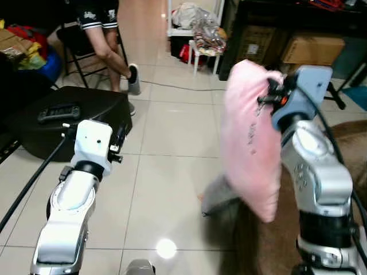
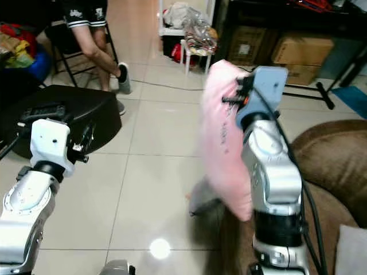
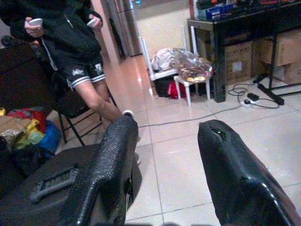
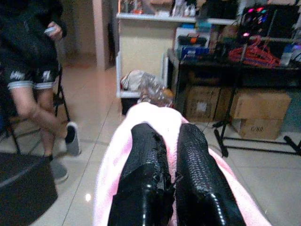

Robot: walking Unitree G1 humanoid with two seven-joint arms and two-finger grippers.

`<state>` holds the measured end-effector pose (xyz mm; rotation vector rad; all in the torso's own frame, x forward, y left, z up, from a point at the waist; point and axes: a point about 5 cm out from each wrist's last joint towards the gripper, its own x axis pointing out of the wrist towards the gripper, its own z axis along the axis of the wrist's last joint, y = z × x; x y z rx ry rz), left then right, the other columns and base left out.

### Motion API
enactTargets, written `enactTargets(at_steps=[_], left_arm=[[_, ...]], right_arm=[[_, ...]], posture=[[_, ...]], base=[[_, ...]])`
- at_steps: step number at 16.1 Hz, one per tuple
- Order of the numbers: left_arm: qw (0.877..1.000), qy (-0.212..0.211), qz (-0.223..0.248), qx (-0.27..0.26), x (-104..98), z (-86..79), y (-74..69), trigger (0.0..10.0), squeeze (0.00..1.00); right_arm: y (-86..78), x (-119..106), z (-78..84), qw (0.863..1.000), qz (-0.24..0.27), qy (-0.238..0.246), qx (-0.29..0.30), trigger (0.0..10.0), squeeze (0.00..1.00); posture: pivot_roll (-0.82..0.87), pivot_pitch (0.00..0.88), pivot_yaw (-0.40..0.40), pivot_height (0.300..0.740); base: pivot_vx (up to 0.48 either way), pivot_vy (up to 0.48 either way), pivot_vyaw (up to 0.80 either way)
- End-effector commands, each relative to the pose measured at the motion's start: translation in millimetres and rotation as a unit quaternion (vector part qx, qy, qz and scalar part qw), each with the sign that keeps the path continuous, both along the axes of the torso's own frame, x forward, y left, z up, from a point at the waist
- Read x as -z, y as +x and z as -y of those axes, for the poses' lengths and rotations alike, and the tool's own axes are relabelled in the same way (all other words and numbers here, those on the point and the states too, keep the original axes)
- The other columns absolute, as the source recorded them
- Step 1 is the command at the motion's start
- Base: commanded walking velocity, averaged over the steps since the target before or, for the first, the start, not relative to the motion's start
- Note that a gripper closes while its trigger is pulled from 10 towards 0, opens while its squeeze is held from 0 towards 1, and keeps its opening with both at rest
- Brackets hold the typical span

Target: Move the pillow to the sofa from floor

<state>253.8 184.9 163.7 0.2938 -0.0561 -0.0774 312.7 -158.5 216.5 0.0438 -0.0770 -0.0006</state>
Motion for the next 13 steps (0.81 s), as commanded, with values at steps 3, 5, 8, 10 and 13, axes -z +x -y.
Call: enactTargets(at_steps=[3, 5, 8, 10, 13], left_arm=[[1.000, 0.009, -0.005, 0.002, 4.7, 7.3, -1.2, 10.0, 0.00], [1.000, 0.015, -0.004, 0.000, 5.6, 6.6, -0.9, 10.0, 0.00], [1.000, 0.001, -0.003, -0.009, 5.6, 4.4, -1.9, 10.0, 0.00], [1.000, 0.005, -0.005, -0.012, 6.9, 3.4, -2.5, 10.0, 0.00], [1.000, 0.011, -0.005, -0.019, 9.9, 0.5, -4.8, 10.0, 0.00]], right_arm=[[-3.0, -0.7, -9.6, 0.999, -0.008, 0.027, -0.016, 10.0, 0.00], [-5.0, 7.7, -11.2, 0.999, -0.021, 0.046, -0.010, 10.0, 0.00], [-5.4, 11.8, -9.0, 0.999, -0.032, 0.043, -0.006, 10.0, 0.00], [-5.6, 13.7, -8.1, 0.999, -0.035, 0.037, -0.004, 10.0, 0.00], [-7.7, 18.8, -9.5, 0.999, -0.042, 0.031, -0.010, 10.0, 0.00]], posture=[[0.01, 0.000, -0.085, 0.740], [0.01, 0.000, -0.085, 0.740], [0.01, 0.000, -0.086, 0.740], [0.01, 0.000, -0.085, 0.740], [0.01, 0.000, -0.085, 0.740]], base=[[0.000, 0.000, -0.80], [0.000, 0.000, -0.80], [0.000, 0.000, -0.80], [0.000, 0.000, -0.80], [0.000, 0.000, -0.80]])
